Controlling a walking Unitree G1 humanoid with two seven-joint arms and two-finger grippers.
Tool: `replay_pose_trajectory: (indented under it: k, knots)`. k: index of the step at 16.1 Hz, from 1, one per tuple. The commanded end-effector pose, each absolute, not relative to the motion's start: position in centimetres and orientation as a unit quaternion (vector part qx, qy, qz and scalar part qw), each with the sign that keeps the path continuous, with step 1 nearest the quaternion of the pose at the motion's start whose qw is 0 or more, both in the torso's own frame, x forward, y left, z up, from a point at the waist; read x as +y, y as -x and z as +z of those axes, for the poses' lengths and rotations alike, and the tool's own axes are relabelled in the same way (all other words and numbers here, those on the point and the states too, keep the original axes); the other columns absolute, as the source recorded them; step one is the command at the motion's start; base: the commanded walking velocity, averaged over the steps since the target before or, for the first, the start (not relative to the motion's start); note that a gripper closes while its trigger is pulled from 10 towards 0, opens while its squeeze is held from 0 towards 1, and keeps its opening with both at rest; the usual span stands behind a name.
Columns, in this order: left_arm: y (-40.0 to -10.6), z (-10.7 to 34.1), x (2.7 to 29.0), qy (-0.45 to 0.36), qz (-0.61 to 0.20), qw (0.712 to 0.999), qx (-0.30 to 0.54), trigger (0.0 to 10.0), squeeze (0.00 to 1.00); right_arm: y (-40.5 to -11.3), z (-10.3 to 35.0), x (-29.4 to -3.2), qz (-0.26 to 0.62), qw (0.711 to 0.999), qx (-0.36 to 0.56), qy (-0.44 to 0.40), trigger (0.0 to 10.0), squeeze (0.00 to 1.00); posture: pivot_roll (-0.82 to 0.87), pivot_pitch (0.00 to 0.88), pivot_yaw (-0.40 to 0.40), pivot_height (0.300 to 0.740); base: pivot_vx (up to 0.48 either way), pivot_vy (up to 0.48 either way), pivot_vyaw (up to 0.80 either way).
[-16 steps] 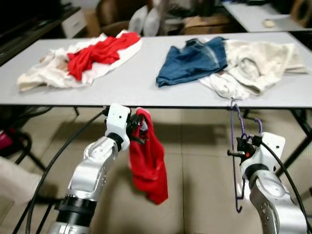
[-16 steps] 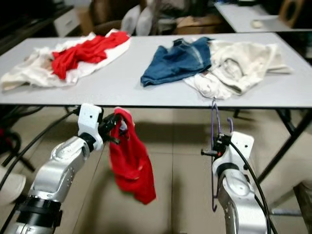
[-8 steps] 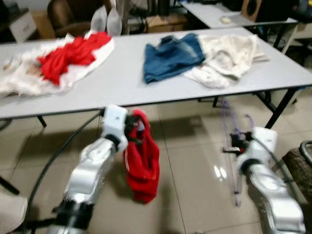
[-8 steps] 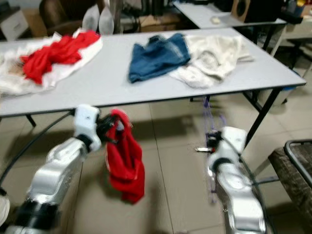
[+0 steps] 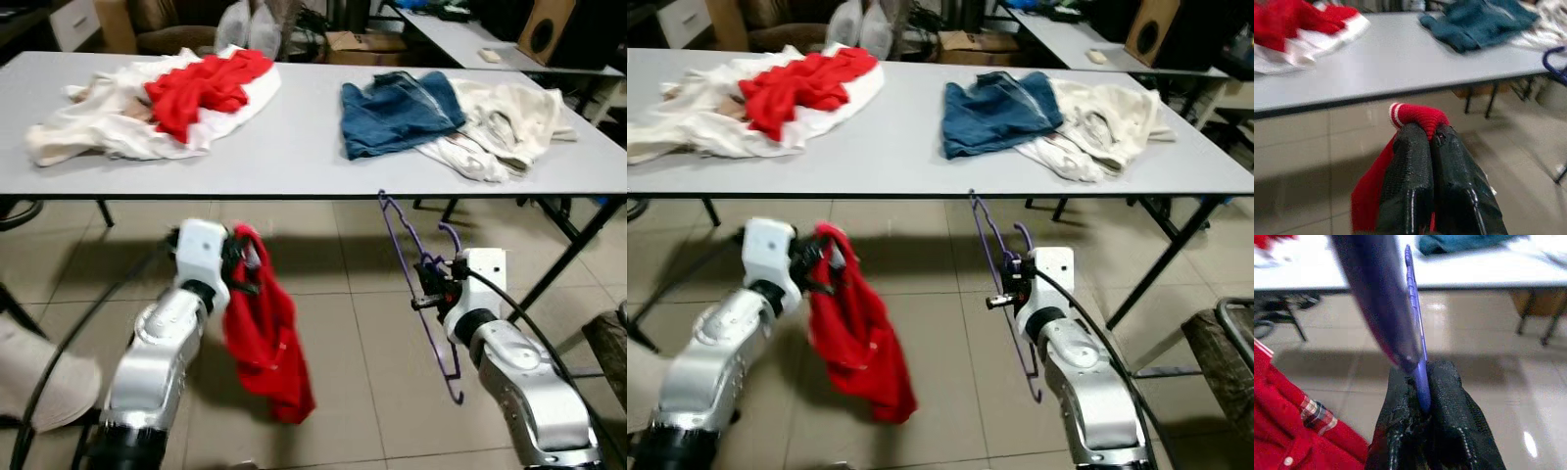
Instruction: Hang hanger
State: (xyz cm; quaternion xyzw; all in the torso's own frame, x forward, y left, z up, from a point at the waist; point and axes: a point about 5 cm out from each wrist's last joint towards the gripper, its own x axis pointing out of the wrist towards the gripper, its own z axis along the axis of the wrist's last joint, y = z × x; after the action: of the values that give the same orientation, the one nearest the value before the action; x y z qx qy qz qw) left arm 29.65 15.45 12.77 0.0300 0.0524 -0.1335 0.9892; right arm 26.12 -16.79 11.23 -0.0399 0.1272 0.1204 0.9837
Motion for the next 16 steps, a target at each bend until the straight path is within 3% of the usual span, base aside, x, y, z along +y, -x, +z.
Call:
replay_pose_trajectory:
  k: [1,3,8,11,16]
  knots:
    - [-30.3,14.0,14.4,-0.033,-0.145,0.989,0.02,10.0,0.0,-25.9,11.7,-17.3,0.13,0.985,0.112,0.034,10.0,0.0,-0.09,0.0,-0.002,0.74,0.0,0.0,0.0]
    - [-30.9,14.7,14.3,-0.027,-0.149,0.988,0.012,10.0,0.0,-26.0,12.3,-17.2,0.145,0.984,0.097,0.045,10.0,0.0,-0.1,0.0,0.005,0.74,0.127,0.0,0.0]
    - [-32.6,16.8,14.8,-0.046,-0.16,0.986,-0.015,10.0,0.0,-26.5,12.9,-16.6,0.177,0.979,0.074,0.06,10.0,0.0,-0.1,0.0,0.019,0.74,0.31,0.0,0.6]
    - [-33.4,16.9,13.9,-0.049,-0.179,0.983,-0.012,10.0,0.0,-25.9,13.5,-17.6,0.206,0.971,0.072,0.093,10.0,0.0,-0.11,0.0,0.031,0.74,0.337,0.0,0.0]
    - [-35.2,18.5,14.4,-0.059,-0.178,0.982,-0.025,10.0,0.0,-25.5,14.9,-18.4,0.29,0.943,0.068,0.149,10.0,0.0,-0.1,0.0,0.031,0.74,0.344,0.0,0.0]
